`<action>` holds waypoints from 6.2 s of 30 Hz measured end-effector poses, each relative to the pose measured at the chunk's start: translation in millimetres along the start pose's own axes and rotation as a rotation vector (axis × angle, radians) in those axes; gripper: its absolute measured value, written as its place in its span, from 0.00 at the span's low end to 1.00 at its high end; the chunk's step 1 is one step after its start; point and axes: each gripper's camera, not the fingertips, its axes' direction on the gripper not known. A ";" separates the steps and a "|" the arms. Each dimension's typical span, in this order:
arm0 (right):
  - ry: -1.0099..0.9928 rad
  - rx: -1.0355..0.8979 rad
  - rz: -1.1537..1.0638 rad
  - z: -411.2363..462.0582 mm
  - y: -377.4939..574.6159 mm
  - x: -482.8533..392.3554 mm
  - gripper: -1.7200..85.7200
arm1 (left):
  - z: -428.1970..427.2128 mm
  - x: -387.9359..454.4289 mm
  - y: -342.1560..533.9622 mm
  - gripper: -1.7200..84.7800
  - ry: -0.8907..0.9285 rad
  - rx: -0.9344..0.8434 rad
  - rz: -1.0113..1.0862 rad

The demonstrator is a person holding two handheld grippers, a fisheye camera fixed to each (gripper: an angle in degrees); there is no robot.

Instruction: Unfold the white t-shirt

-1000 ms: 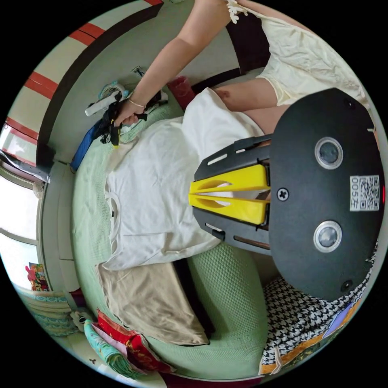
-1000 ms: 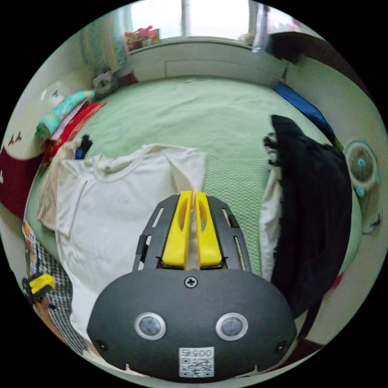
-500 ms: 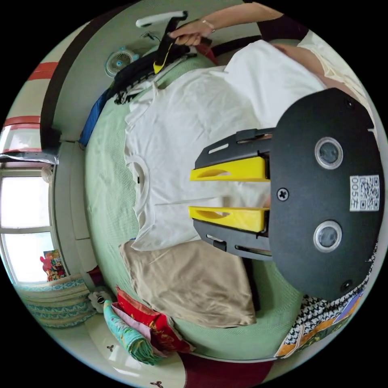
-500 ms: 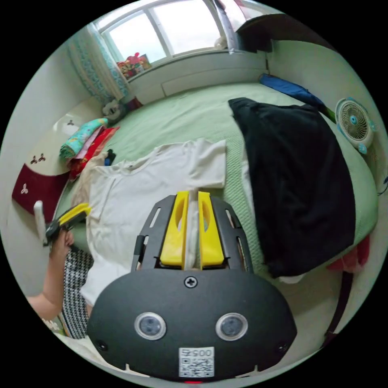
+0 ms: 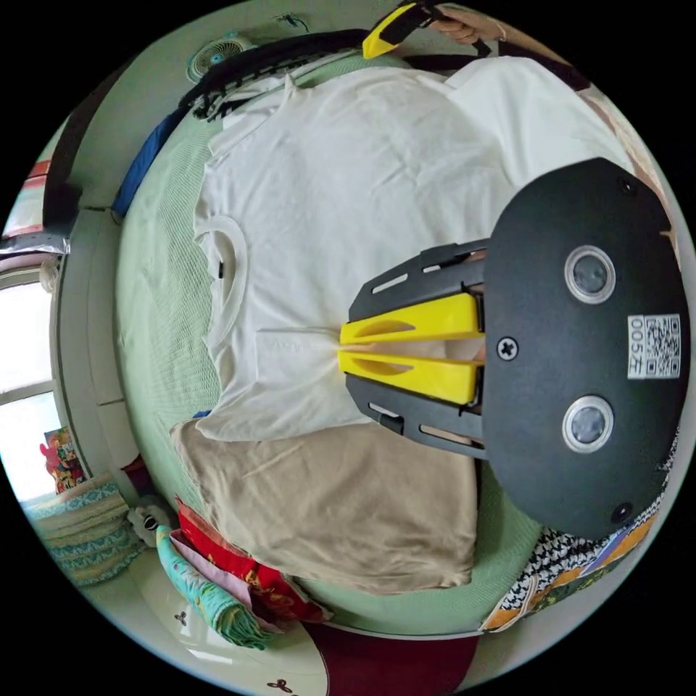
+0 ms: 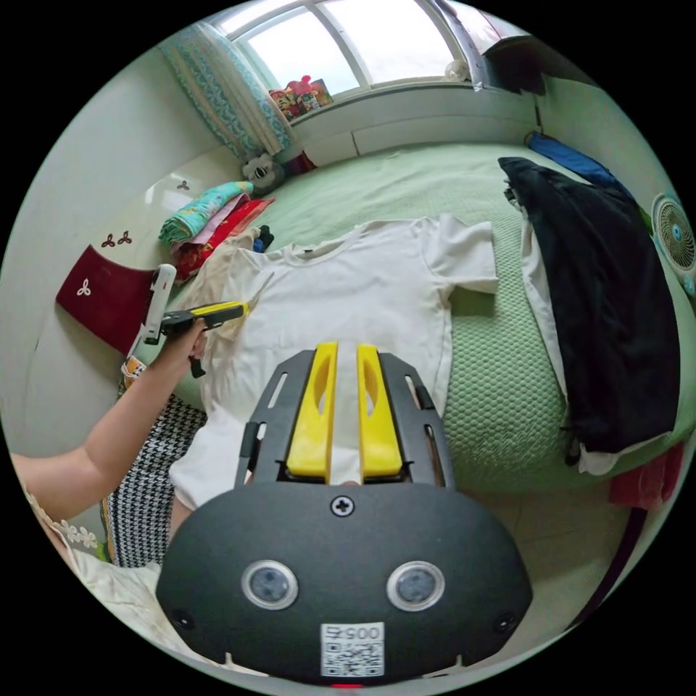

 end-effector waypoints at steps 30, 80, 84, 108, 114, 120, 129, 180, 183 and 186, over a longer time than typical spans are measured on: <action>0.135 -0.011 0.113 -11.0 68.2 -31.5 0.01 | -95.2 79.9 118.2 0.01 0.201 0.201 -0.046; 0.289 -0.221 -0.092 132.7 108.9 -141.8 0.01 | -28.1 208.3 159.5 0.01 0.062 -0.066 -0.065; 0.284 -0.218 -0.086 135.9 109.3 -141.4 0.01 | -27.5 211.0 162.0 0.01 0.063 -0.064 -0.065; 0.285 -0.218 -0.083 153.3 106.3 -140.6 0.01 | -27.1 225.5 173.7 0.01 0.053 -0.064 -0.052; 0.285 -0.218 -0.080 157.4 104.6 -140.0 0.01 | -28.5 226.1 176.2 0.01 0.054 -0.065 -0.052; 0.287 -0.218 -0.083 162.4 102.4 -140.4 0.01 | -30.4 225.6 177.9 0.01 0.052 -0.065 -0.051; 0.286 -0.219 -0.079 170.5 98.9 -140.7 0.01 | -34.6 221.7 181.0 0.01 0.052 -0.067 -0.051; 0.305 -0.226 -0.114 229.9 77.6 -154.7 0.01 | -93.7 112.5 197.3 0.01 0.097 -0.021 -0.106; 0.315 -0.227 -0.124 231.5 77.8 -155.7 0.01 | -106.7 88.4 201.6 0.01 0.150 0.042 -0.170; 0.317 -0.234 -0.139 232.2 77.7 -155.9 0.01 | -119.6 55.3 208.9 0.01 0.209 0.100 -0.235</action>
